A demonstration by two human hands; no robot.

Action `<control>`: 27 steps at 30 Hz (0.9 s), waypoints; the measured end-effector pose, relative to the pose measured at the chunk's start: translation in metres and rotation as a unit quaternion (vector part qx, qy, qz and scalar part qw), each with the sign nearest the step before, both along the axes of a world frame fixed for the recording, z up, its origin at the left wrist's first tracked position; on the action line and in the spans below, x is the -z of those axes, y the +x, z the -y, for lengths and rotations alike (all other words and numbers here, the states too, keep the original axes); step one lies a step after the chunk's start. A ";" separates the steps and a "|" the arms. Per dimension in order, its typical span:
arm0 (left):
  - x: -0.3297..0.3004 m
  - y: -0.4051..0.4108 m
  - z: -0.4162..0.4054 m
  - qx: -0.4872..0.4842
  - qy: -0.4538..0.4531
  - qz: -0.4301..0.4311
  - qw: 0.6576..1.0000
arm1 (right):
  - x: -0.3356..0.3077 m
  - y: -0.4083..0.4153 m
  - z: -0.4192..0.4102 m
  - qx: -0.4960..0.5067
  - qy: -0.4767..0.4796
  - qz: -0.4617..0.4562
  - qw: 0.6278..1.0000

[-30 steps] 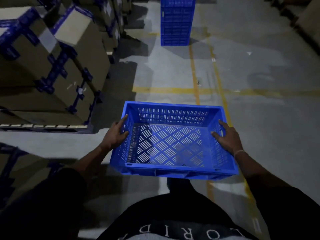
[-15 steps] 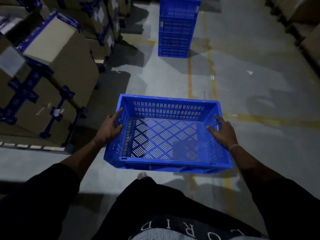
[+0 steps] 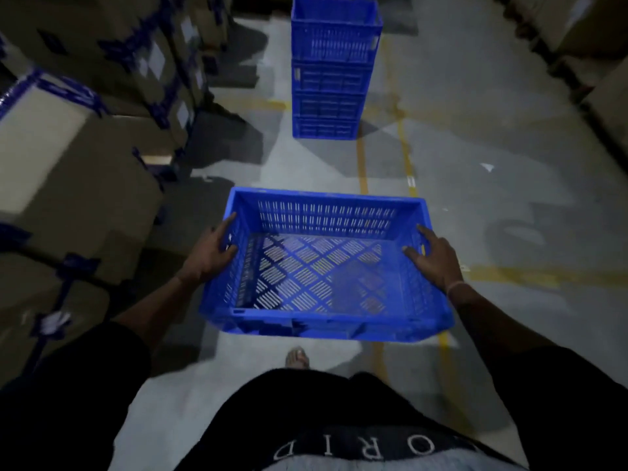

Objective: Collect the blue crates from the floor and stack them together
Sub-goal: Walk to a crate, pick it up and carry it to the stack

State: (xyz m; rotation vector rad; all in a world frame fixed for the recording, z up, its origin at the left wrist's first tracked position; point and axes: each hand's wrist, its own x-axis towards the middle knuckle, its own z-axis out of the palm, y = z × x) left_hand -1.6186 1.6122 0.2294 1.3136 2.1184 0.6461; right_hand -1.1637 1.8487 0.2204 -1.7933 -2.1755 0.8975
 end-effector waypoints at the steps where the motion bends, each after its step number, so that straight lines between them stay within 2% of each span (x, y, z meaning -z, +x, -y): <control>1: -0.003 -0.011 -0.021 0.001 0.002 -0.003 1.000 | 0.002 -0.011 -0.018 0.009 0.003 -0.003 1.000; 7: -0.028 -0.068 -0.142 0.004 -0.007 -0.027 1.000 | -0.006 -0.068 -0.124 0.025 0.010 -0.015 1.000; 14: -0.010 -0.139 -0.293 0.001 -0.007 -0.027 1.000 | -0.005 -0.136 -0.281 0.016 0.014 -0.028 0.999; 27: -0.043 -0.204 -0.569 -0.050 0.002 -0.044 0.998 | -0.031 -0.224 -0.574 -0.011 0.002 -0.047 0.999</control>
